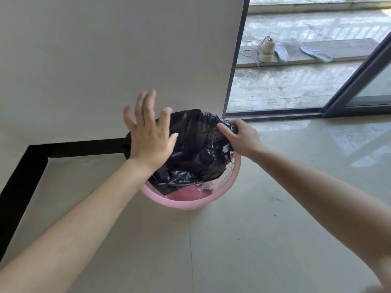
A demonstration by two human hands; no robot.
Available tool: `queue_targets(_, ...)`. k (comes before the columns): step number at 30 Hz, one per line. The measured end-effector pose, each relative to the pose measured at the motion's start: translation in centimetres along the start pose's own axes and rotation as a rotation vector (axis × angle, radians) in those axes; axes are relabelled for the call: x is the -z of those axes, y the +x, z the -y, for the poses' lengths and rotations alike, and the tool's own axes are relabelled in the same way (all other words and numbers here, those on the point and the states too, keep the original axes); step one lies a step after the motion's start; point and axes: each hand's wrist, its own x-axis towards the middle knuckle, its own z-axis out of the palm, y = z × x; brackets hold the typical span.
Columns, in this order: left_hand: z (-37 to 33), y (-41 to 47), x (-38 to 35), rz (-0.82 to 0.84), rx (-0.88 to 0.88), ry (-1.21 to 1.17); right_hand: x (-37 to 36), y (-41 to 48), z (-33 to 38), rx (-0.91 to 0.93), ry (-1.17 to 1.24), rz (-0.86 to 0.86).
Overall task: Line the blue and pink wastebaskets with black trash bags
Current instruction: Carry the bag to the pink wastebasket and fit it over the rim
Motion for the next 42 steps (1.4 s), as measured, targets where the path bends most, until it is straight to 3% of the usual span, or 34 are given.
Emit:
queue_targets(2,-2.7,-0.1,0.6,-0.002,-0.169,-0.107,-0.8,-0.1,0.3,-0.013,0.015,-0.021)
queue_targets(3,-4.0,-0.6,0.7,0.133,-0.166,-0.211,-1.0,-0.2,0.5,-0.025,0.035,-0.025)
queue_targets(6,-6.6,-2.9,0.2,0.796,0.177,-0.54,-1.5,-0.8,0.4,-0.106,0.14,-0.044)
queue_targets(7,-6.9,-3.7,0.1,0.877,0.255,-0.567,-1.7,-1.1,0.2,-0.144,0.193,-0.044)
queue_targets(8,-7.1,-4.6,0.1,0.833,0.26,-0.542,-1.9,-1.4,0.0,-0.181,0.247,-0.044)
queue_targets(11,-7.1,-5.8,1.4,0.383,0.055,-0.407,-2.3,-2.2,-0.3,-0.268,0.304,-0.052)
queue_targets(13,-7.0,-6.1,2.4,0.19,-0.112,-0.41,-2.3,-2.4,-0.6,-0.325,0.372,-0.064)
queue_targets(17,-6.1,-7.9,3.4,0.101,-0.456,-0.327,-2.0,-2.4,-1.4,-0.392,0.434,-0.094)
queue_targets(19,-5.7,-8.6,3.7,0.05,-0.54,-0.278,-1.7,-3.1,-1.8,-0.275,0.364,-0.062)
queue_targets(22,-5.8,-9.2,3.5,-0.002,-0.682,-0.206,-1.2,-4.4,-2.6,0.091,-0.103,0.066)
queue_targets(23,-6.0,-9.4,3.3,0.001,-0.707,-0.201,-1.2,-4.4,-2.8,0.13,-0.174,0.101)
queue_targets(26,-7.1,-8.8,2.9,0.053,-0.62,-0.197,-0.8,-4.2,-2.7,-0.069,-0.044,0.086)
queue_targets(29,-9.0,-7.3,2.5,0.134,-0.475,-0.199,-0.4,-3.9,-1.6,-0.342,0.109,-0.051)
queue_targets(32,-9.8,-6.8,2.7,0.398,-0.231,-0.302,-0.1,-4.4,-0.2,-0.397,0.199,-0.193)
queue_targets(34,-8.9,-6.5,3.6,0.446,-0.182,-0.355,-0.1,-4.7,0.6,-0.347,0.297,-0.228)
queue_targets(38,-5.1,-4.1,5.5,0.18,-0.248,-0.17,-0.1,-5.7,2.3,-0.073,0.192,-0.317)
queue_targets(40,-3.2,-3.6,5.8,0.206,-0.175,-0.129,0.1,-6.2,3.0,0.174,0.032,-0.383)
queue_targets(42,-2.1,-4.0,5.8,0.339,-0.113,0.024,0.1,-6.2,3.4,0.315,-0.127,-0.349)
